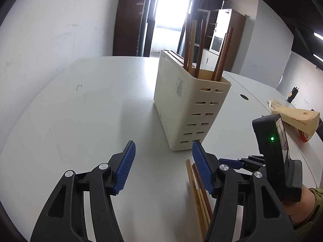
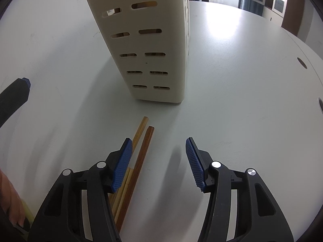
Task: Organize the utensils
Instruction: 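Withdraw both open tools and move them down to the remaining chopsticks, then grasp a dark brown chopstick with the right tool while the left tool grasps a light wooden one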
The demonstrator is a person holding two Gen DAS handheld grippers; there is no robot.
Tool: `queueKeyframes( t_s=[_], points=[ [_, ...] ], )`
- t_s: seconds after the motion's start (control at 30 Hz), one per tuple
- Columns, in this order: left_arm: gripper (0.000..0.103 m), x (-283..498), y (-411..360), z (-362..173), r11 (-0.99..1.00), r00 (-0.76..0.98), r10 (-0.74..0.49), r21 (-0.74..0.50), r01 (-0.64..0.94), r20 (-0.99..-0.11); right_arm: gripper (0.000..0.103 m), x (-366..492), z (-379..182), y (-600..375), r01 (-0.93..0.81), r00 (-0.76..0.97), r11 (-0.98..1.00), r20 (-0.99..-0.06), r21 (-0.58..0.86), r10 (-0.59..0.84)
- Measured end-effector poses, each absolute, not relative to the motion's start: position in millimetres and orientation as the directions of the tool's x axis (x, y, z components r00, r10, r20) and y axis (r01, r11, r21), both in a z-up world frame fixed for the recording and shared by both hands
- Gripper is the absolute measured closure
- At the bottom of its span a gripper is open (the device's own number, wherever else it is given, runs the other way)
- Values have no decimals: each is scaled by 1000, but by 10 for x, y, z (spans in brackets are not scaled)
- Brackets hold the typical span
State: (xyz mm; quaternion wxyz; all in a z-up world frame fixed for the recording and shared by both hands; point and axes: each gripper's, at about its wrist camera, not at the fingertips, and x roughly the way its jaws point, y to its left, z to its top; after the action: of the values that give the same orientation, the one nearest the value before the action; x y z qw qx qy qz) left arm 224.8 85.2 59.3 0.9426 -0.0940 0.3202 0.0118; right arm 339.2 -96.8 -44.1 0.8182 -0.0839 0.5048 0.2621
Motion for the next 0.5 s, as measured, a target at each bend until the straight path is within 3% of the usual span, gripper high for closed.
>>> queueKeyframes(
  t_s=[0.5],
  points=[
    [44, 2277, 847, 557, 983, 778, -38, -162, -84, -627, 54, 3389, -722, -849, -528, 358, 846, -883, 77, 303]
  ],
)
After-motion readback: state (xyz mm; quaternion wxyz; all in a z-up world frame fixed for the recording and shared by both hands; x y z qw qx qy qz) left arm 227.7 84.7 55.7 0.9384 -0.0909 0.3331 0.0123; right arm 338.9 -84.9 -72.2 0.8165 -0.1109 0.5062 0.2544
